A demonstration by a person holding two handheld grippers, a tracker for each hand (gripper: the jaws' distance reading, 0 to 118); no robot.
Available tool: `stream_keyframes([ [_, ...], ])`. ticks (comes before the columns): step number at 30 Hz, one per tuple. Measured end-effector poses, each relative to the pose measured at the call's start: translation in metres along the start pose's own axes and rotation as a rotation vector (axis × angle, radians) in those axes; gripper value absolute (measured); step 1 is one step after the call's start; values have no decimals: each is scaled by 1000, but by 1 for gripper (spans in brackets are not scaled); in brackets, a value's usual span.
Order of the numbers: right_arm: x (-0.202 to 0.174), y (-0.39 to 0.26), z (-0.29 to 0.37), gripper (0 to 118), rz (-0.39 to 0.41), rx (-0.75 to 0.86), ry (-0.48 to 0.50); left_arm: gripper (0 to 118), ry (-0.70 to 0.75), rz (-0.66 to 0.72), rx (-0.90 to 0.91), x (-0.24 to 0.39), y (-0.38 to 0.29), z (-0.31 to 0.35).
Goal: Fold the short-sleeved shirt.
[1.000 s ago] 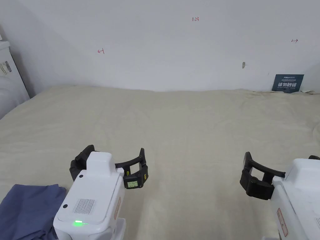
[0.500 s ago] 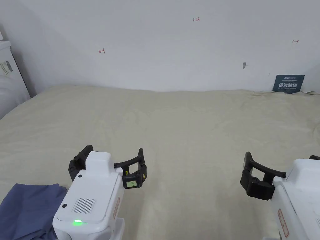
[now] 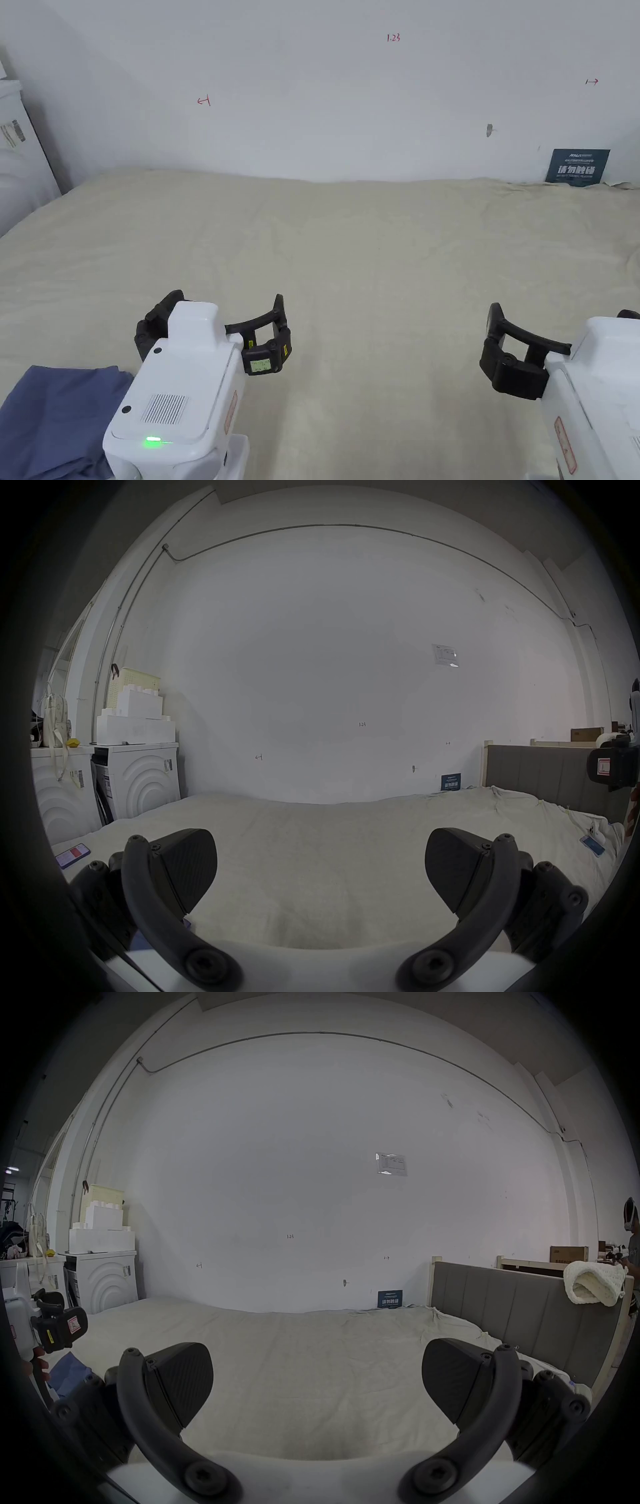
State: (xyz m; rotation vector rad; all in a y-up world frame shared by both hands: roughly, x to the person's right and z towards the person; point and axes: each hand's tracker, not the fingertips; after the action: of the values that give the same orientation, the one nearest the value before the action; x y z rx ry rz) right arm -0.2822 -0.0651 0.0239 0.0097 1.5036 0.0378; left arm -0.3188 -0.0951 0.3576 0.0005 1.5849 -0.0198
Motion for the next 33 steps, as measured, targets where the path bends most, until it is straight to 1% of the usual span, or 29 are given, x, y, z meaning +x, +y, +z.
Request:
stream_keyframes([
  [33, -1, -1, 1, 118, 4, 6, 4, 118, 5, -11, 1, -2, -1, 2],
])
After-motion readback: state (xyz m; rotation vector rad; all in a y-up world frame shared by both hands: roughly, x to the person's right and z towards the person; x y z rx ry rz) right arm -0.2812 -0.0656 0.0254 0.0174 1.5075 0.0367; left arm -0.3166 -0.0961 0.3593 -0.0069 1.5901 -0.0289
